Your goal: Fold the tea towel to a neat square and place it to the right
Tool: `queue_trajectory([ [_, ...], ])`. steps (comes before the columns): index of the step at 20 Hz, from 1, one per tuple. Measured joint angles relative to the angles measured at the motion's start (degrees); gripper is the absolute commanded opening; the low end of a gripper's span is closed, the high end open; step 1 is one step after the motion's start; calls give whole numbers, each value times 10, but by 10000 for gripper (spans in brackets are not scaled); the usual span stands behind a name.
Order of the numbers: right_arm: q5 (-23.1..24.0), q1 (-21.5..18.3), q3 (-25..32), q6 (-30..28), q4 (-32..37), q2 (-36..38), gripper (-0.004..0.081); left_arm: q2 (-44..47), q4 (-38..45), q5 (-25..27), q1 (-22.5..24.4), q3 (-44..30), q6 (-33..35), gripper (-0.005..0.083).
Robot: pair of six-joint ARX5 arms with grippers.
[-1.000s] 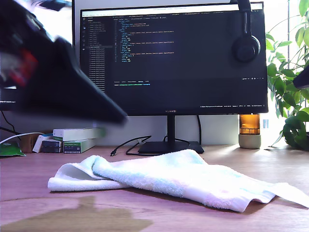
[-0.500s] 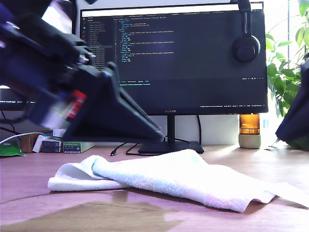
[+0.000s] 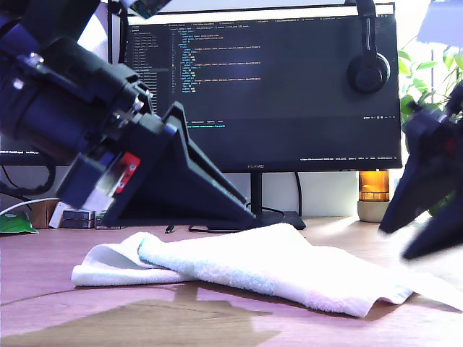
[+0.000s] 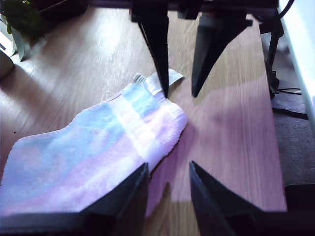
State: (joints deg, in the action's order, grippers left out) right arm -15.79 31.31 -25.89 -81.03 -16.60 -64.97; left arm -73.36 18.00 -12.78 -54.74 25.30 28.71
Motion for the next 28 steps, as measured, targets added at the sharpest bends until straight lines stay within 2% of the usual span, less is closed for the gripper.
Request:
queue_trajectory([
  [4, 14, 7, 0, -12, 63, -37, 280, 0, 0, 1, 0, 0, 0, 231],
  [7, 28, 10, 0, -14, 63, -69, 280, 0, -2, 3, 0, 0, 0, 231],
  [13, 36, 10, 0, -14, 66, -70, 273, 0, -2, 7, 0, 0, 0, 231],
  [17, 27, 19, -2, -14, 53, -70, 108, 0, -2, 12, 0, 0, 0, 231],
  [19, 22, 34, -2, -14, 52, -70, -1, 0, -2, 13, 0, 0, 0, 231],
  [24, 16, 50, -2, 5, 89, -70, -13, 0, -2, 13, 0, 0, -7, 231],
  [28, 16, 59, -4, 59, 157, -70, -13, 0, -3, 13, 0, 0, -37, 232],
])
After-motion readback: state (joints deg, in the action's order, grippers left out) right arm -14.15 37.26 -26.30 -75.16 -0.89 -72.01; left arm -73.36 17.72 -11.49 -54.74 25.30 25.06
